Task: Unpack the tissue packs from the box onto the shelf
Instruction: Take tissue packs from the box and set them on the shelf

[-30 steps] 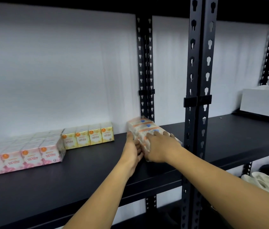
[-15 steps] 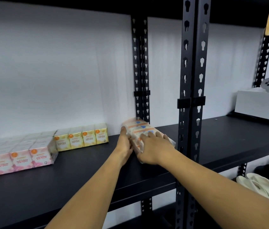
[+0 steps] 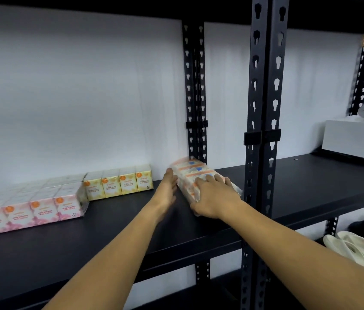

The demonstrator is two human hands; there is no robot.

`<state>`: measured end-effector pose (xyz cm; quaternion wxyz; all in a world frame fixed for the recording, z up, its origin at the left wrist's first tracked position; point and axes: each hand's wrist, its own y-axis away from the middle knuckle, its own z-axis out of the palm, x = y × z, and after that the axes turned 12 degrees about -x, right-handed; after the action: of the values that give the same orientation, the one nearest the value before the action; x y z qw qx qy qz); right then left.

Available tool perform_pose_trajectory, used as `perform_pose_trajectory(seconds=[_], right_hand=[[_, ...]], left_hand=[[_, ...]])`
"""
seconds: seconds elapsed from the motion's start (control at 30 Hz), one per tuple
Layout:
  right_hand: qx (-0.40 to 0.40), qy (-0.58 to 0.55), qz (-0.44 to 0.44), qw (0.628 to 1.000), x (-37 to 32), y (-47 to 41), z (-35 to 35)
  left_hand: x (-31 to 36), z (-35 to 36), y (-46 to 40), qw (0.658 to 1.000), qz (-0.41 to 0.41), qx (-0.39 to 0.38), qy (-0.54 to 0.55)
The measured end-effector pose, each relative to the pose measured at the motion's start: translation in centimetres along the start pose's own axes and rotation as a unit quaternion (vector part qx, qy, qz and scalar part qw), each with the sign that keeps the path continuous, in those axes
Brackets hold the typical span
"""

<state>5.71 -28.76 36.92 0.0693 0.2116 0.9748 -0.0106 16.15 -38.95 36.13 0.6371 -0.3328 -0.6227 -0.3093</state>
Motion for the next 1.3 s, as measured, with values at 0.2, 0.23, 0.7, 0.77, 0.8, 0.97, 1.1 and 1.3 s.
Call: perform_pose_trajectory(seconds=[0.2, 0.23, 0.7, 0.77, 0.8, 0.97, 1.1, 1.3], right_hand=[[0.046, -0.022, -0.043, 0.998, -3.0, 1.9, -0.8], [0.051, -0.026, -0.052, 0.997, -4.0, 2.2, -1.0], [-0.013, -0.147, -0.17, 0.974, -21.1, 3.1, 2.8], [-0.022, -0.191, -0.176, 0.965, -23.0, 2.4, 3.5], [-0.025, -0.219, -0.176, 0.959, -23.8, 2.1, 3.8], [-0.028, -0.361, -0.148, 0.92, -27.2, -0.3, 5.8], [-0.014, -0.384, -0.143, 0.912, -28.7, -1.8, 7.0], [-0.03, -0.327, -0.149, 0.933, -29.1, -2.6, 7.5]], left_hand=[[1.7, -5.9, 7.5, 0.98, 0.016, 0.026, -0.195], [1.9, -7.2, 8.8, 0.972, 0.021, 0.037, -0.233], [0.6, -22.8, 21.7, 0.867, 0.026, 0.36, -0.345], [0.5, -24.4, 22.1, 0.857, 0.038, 0.392, -0.332], [0.5, -24.8, 22.3, 0.855, 0.049, 0.398, -0.329], [-1.2, -27.9, 22.7, 0.86, 0.05, 0.413, -0.295], [-1.9, -30.5, 22.3, 0.878, -0.011, 0.406, -0.253], [-2.2, -31.3, 21.3, 0.878, -0.051, 0.391, -0.272]])
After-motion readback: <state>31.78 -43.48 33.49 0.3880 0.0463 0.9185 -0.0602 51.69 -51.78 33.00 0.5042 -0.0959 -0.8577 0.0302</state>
